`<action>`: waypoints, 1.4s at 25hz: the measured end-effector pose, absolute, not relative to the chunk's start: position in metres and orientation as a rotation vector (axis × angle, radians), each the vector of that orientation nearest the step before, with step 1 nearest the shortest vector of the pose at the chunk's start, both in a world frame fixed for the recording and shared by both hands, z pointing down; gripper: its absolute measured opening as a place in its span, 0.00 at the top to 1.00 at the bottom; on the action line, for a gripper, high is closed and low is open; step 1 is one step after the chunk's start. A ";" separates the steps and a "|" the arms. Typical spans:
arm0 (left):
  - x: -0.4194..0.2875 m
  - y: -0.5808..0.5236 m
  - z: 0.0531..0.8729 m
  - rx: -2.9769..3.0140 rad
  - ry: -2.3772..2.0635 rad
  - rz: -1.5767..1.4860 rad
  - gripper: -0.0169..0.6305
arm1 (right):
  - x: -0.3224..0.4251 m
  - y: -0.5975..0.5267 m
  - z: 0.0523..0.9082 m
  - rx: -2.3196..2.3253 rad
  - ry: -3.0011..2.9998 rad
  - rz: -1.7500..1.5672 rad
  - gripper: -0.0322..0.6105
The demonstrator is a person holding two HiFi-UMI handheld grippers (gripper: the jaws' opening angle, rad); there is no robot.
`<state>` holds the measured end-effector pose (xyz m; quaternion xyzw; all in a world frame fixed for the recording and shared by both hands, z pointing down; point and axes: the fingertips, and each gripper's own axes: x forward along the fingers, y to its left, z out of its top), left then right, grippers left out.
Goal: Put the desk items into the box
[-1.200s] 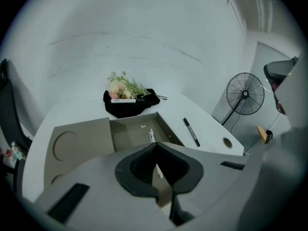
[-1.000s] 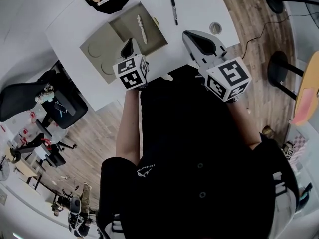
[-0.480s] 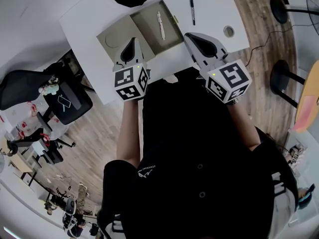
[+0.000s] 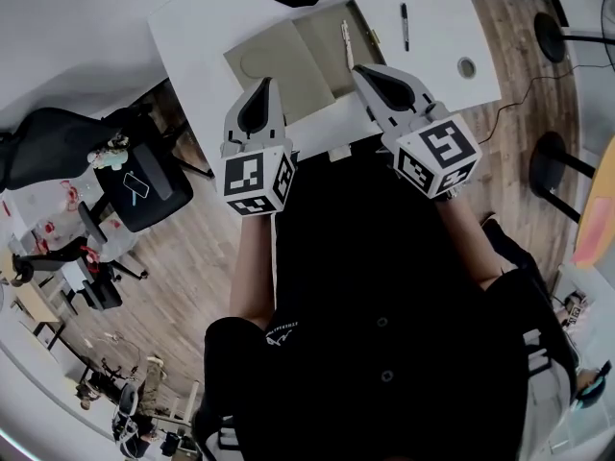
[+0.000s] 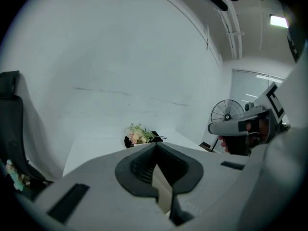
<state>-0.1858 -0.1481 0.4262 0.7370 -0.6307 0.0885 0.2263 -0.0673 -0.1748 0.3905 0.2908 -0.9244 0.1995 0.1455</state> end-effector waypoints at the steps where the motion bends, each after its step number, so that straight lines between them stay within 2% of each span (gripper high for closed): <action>1: -0.191 -0.143 0.423 2.035 -1.733 0.224 0.96 | -0.075 -0.170 0.391 0.831 -2.666 0.575 0.95; 19: -0.252 -0.079 0.415 2.101 -1.717 0.205 0.96 | -0.154 -0.108 0.394 0.819 -2.698 0.556 0.95; 35: -0.273 -0.074 0.326 2.222 -1.838 0.016 0.96 | -0.153 -0.113 0.309 0.937 -2.847 0.354 0.95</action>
